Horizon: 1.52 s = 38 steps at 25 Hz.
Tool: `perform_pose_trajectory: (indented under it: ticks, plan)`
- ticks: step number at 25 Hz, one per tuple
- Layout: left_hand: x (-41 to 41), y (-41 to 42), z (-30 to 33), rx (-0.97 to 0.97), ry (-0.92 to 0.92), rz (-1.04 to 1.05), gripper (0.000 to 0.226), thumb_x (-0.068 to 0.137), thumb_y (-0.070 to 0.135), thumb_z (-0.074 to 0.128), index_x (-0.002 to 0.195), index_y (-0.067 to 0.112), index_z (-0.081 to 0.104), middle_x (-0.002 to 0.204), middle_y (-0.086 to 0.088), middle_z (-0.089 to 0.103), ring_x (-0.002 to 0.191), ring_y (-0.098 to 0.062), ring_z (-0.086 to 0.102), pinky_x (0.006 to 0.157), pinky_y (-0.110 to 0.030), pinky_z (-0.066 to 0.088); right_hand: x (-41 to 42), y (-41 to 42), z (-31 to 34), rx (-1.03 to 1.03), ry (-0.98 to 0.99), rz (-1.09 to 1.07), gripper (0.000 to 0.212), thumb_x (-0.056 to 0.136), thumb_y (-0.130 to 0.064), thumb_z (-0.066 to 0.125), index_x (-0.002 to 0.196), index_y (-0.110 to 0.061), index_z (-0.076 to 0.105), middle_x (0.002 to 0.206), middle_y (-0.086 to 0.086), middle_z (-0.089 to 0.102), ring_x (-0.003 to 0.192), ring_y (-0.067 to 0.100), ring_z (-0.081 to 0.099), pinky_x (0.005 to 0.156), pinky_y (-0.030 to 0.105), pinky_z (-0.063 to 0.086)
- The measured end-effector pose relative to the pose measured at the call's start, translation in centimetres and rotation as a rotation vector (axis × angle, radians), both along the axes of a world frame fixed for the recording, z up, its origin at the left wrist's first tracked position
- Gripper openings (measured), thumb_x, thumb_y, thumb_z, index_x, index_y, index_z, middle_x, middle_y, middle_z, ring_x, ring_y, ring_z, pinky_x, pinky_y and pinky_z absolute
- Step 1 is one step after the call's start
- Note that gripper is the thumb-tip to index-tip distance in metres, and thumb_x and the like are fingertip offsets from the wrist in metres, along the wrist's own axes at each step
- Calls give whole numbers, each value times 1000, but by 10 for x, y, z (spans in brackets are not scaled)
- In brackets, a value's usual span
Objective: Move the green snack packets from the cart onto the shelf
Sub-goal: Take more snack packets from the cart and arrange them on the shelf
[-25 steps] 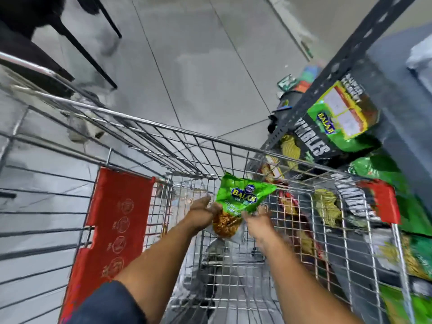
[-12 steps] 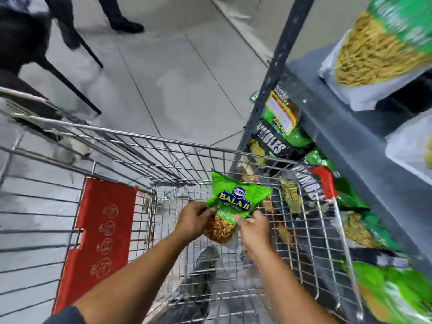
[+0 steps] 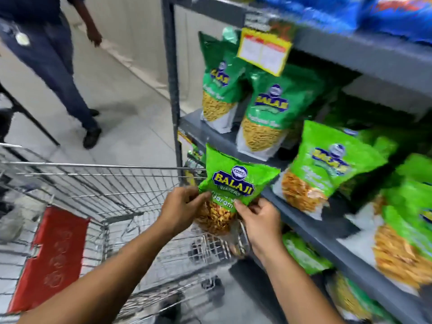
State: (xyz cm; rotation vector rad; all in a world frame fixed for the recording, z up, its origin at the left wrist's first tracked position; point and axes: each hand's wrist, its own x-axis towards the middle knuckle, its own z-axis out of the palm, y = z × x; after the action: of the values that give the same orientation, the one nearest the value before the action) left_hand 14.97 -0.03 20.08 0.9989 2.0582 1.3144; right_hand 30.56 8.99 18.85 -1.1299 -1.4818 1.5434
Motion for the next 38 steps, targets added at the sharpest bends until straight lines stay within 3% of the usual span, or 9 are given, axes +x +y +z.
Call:
perform_pose_trajectory:
  ticks: [5,12,19,22,26,30,33,36,38]
  plan:
    - [121,24,42,188,110,-202,42,85,26,65,50,10,47,49,9,33,46,-2,26,47,-29,22,134,2,46,155,70,-145,10,74,-10,73,79,-17,68,74,-9,75,73,8,68,69,21,52]
    - [319,78,52,243,141,-490,52,85,32,63,48,17,29,46,5,25,45,-7,23,47,-30,20,339,8,61,267,-51,-496,22,74,-27,68,84,-8,65,86,32,65,73,24,56,75,57,48]
    - [457,140,27,306,-91,-675,40,86,26,62,48,30,50,40,11,43,41,-4,32,44,-20,23,455,31,52,283,-104,-804,4,76,-20,65,79,-18,67,75,24,66,69,20,54,68,41,44]
    - [478,151,-1,215,-117,-806,16,80,41,65,72,28,62,56,13,59,54,2,50,61,-31,46,476,34,40,253,-158,-889,15,78,-7,67,74,-21,67,72,6,70,71,21,60,69,37,47]
    - [469,166,-25,77,-64,-1006,53,52,50,81,97,40,54,82,27,70,81,8,65,72,-10,50,492,35,56,288,-128,-918,38,73,0,70,101,-24,61,89,-4,70,79,8,65,69,19,49]
    - [464,182,-29,-4,-5,-1101,63,44,42,87,97,42,53,99,16,70,92,3,66,86,-29,54,514,47,91,307,-20,-941,44,82,-17,67,123,-24,52,105,-7,66,96,6,63,84,27,47]
    - [462,182,-27,-44,129,-1144,65,43,40,87,95,50,49,92,23,68,84,10,63,80,-23,53,526,55,105,346,-146,-902,12,86,-15,61,93,-23,66,93,0,68,83,6,61,80,31,45]
    - [466,181,-28,-54,187,-1135,53,58,31,82,97,47,51,91,13,70,81,7,64,76,-26,53,539,62,113,497,-290,-953,28,85,-6,61,70,-30,65,75,-11,69,69,2,60,73,24,45]
    - [471,180,-32,-42,196,-1118,54,71,18,74,118,36,54,113,1,71,104,-9,65,92,-33,52,548,66,115,547,-267,-1032,26,85,-7,59,74,-29,63,79,-2,72,70,-1,61,75,27,47]
